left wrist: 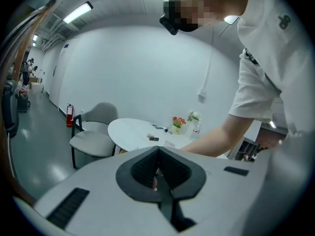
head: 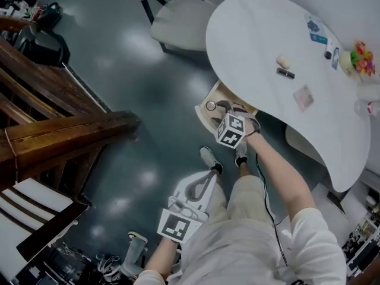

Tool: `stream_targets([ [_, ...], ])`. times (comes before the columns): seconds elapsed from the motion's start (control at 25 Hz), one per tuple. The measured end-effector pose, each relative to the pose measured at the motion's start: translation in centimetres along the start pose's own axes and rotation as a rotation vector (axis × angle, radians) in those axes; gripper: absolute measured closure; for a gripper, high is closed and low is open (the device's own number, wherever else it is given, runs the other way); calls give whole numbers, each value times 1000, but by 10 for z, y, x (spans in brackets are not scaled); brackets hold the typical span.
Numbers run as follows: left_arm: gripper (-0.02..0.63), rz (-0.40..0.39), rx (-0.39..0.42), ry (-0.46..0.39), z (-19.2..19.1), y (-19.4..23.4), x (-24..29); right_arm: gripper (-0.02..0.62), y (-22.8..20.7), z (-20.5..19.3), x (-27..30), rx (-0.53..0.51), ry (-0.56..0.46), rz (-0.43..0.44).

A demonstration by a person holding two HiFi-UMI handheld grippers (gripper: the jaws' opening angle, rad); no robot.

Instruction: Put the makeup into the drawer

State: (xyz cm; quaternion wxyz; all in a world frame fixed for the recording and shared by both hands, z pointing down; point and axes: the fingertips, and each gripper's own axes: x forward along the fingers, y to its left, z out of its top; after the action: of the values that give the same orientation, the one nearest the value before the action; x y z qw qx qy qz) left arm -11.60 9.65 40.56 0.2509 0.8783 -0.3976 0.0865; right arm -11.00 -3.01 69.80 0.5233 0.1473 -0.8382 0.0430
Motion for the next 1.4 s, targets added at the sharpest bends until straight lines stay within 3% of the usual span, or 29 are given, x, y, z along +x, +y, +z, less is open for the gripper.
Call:
stream_targets([
  [0.4,597,32,49,-69,50,-50,-9,390,6,43,-127,-36,-171,-46],
  [0.48,597,42,65,-93,61,-61,-8,503,8,46,-152,-18,-212,-59],
  [0.52,597,45,74,-105,65,-66,-7,528,9,46,-165,-6,-232,-63],
  [0.92,597,78,174,-152,86,-107,12,580,30,39,-281,62,-483,-88],
  [1.24,597,47,156,-190,92,-135,54,581,8,-4,-374,326,-682,-176],
  [1.4,597,15,160,-186,94,-148,75,581,-5,-34,-405,407,-721,-228],
])
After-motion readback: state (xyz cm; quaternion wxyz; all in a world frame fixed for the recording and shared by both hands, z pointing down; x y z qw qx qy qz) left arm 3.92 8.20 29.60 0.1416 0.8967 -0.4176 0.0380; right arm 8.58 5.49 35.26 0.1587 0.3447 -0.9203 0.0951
